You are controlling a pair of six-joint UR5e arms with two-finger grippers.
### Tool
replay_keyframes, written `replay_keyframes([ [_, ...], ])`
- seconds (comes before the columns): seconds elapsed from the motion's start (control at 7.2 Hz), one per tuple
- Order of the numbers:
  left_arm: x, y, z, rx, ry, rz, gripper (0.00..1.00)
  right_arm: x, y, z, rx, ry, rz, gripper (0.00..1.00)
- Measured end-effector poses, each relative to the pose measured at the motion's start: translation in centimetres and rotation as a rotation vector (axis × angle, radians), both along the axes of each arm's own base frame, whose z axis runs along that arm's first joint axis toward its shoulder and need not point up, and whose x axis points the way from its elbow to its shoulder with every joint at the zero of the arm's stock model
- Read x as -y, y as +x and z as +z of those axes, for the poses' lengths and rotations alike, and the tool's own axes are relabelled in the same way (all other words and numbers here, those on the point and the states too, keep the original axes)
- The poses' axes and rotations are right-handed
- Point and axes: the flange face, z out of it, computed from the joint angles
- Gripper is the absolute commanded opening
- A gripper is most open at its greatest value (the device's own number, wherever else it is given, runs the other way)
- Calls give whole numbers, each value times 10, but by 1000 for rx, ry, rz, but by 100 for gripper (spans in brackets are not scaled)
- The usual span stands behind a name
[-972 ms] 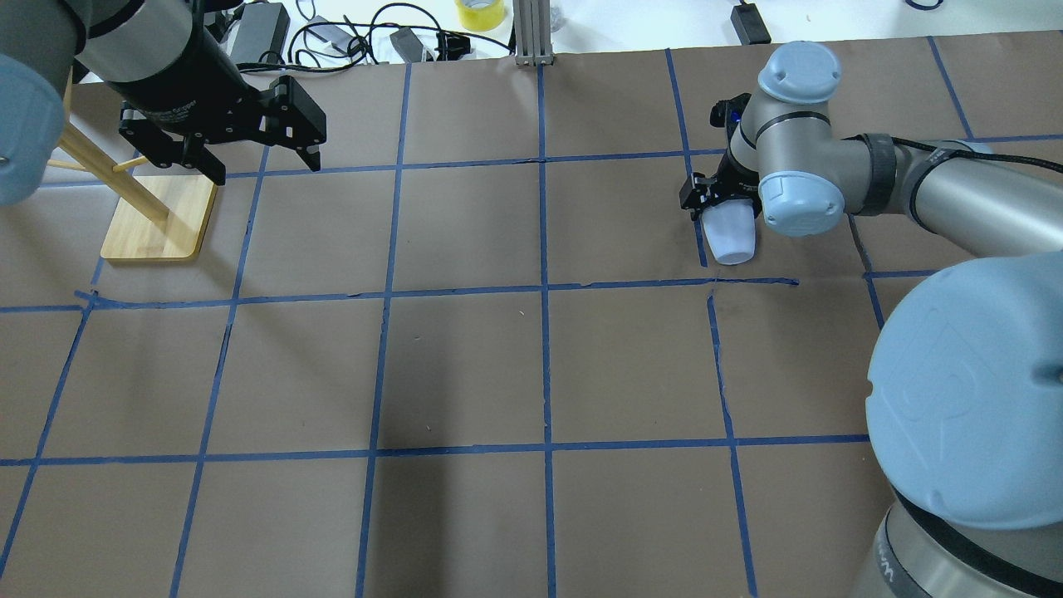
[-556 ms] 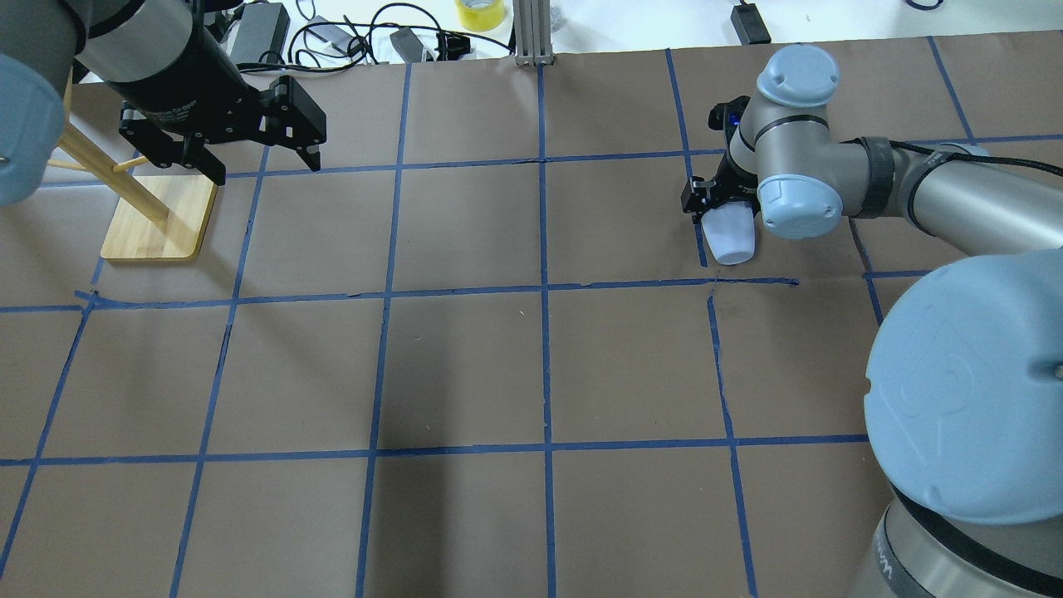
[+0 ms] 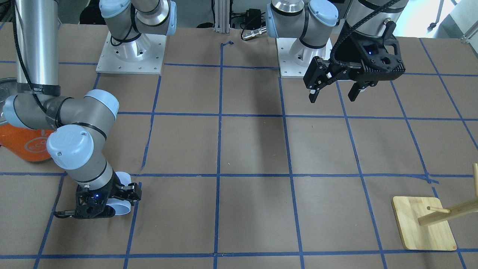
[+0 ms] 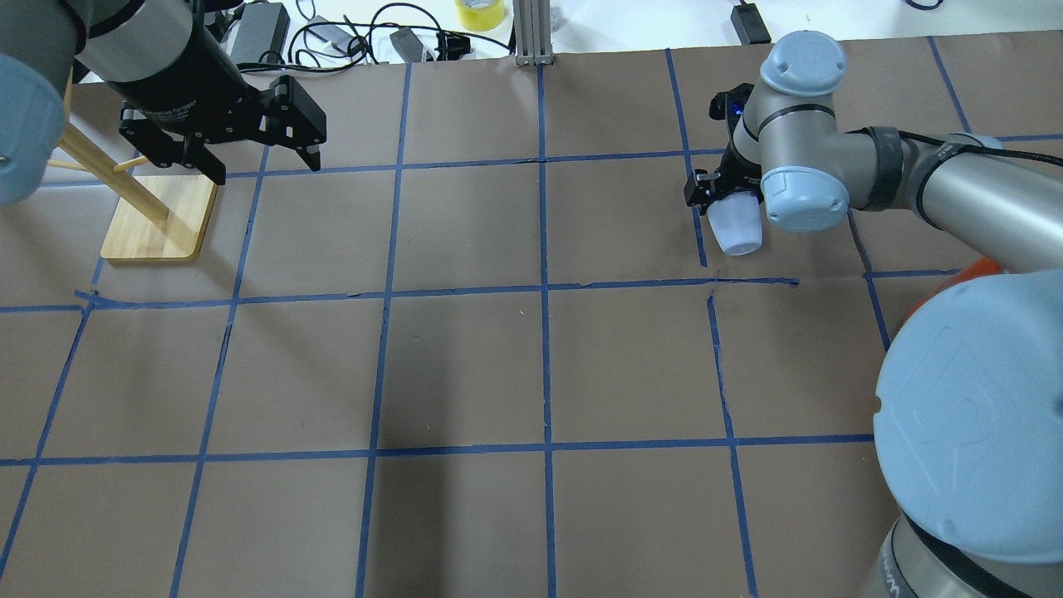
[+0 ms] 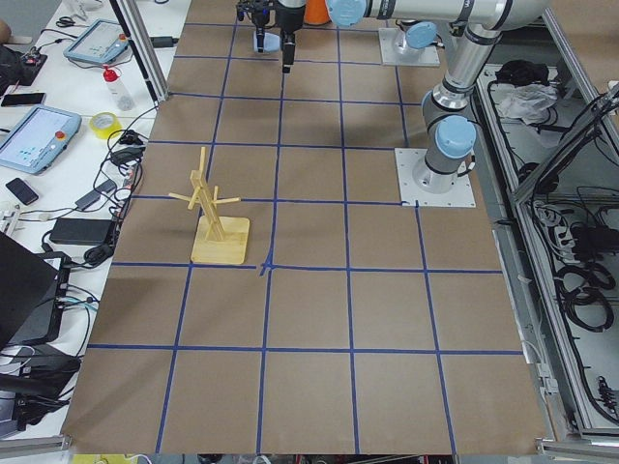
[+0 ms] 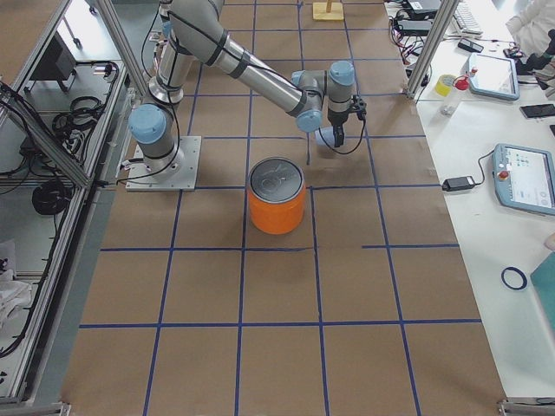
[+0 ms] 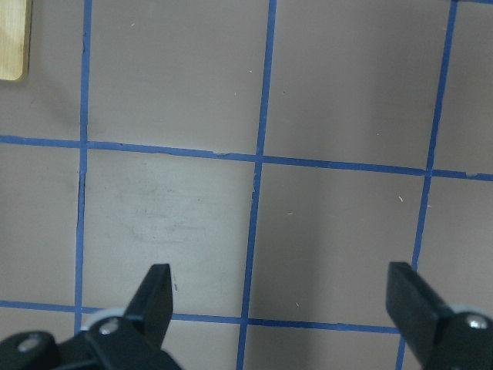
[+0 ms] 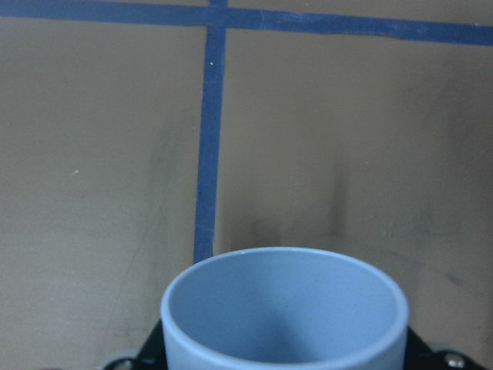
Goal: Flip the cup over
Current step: 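Carry the white cup with the right gripper toward the left gripper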
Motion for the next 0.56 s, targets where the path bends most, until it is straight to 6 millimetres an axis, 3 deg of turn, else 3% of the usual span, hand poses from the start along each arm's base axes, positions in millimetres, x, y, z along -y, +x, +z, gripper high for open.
replay_keyframes([
  [0.28,0,0,0,0,0,0,100,-3,11,9,1,-13,66,14],
  [0.56,0,0,0,0,0,0,100,-8,45,22,-6,-28,184,14],
])
